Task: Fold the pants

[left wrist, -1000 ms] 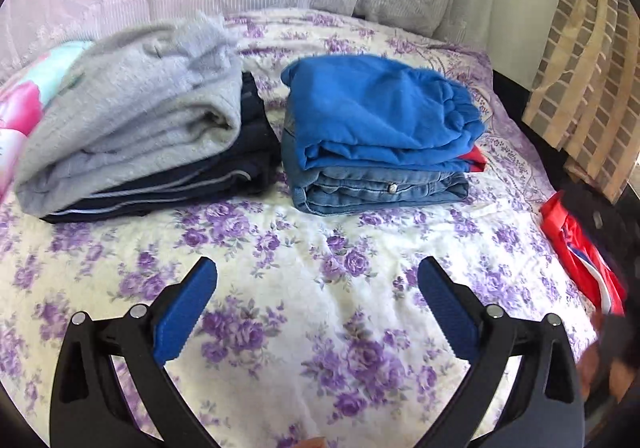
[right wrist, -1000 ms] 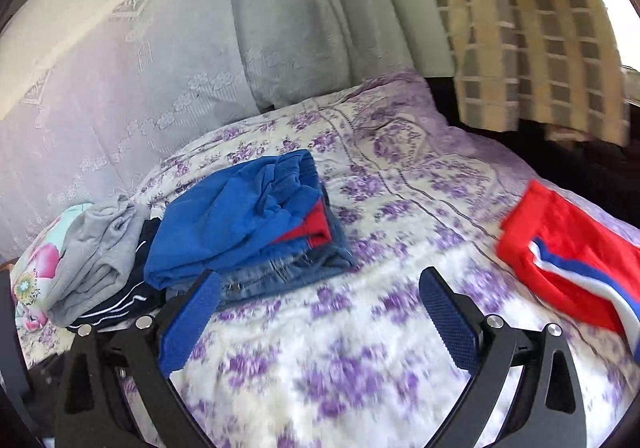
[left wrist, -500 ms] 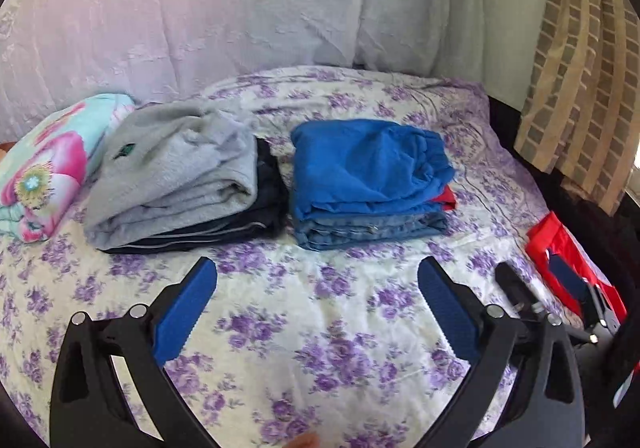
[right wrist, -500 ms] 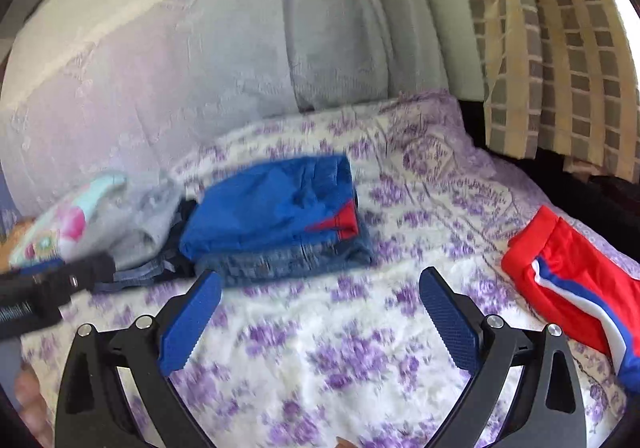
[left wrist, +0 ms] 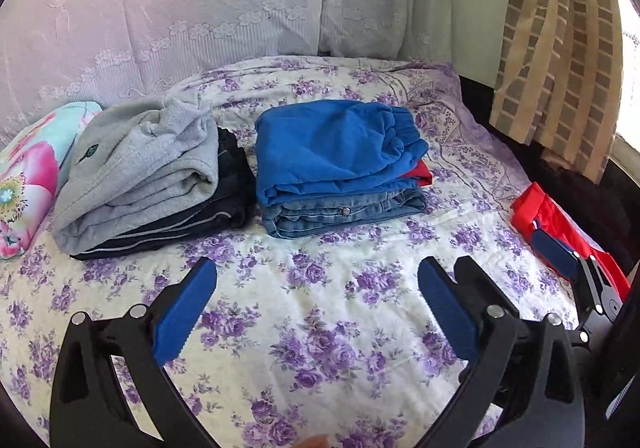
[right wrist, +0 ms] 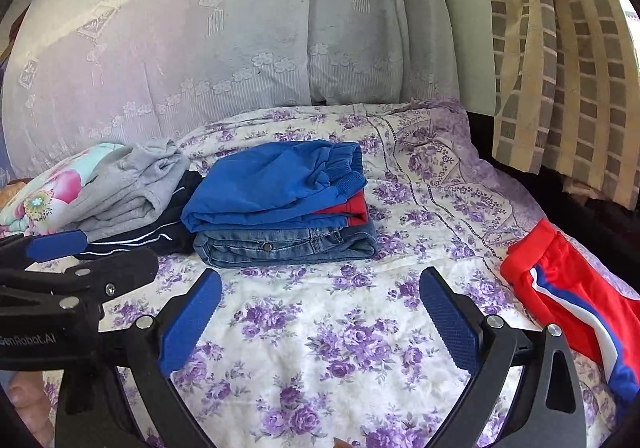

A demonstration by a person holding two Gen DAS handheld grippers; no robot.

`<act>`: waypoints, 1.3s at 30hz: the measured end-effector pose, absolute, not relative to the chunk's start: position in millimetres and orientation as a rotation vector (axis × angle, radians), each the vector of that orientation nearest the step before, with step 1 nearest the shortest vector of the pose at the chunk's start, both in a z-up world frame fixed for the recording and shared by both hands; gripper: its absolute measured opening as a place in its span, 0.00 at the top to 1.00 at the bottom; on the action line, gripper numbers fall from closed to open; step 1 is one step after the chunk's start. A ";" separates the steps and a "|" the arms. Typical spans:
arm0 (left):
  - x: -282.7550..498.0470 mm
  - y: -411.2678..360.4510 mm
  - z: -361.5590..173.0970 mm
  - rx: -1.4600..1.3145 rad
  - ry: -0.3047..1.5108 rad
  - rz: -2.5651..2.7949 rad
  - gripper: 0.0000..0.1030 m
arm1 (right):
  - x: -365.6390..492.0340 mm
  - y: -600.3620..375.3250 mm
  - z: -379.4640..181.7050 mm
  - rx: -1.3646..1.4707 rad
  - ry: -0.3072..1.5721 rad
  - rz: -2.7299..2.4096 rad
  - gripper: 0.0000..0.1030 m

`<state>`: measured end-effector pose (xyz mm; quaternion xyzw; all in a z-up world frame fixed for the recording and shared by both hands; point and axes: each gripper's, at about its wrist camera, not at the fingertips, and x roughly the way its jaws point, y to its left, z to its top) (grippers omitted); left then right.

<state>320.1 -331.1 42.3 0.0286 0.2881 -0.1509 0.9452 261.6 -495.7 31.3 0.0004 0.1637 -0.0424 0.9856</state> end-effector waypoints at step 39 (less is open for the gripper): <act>316.1 -331.7 43.7 0.053 0.585 -0.282 0.04 | 259.5 -499.3 31.0 0.025 0.321 -0.088 0.04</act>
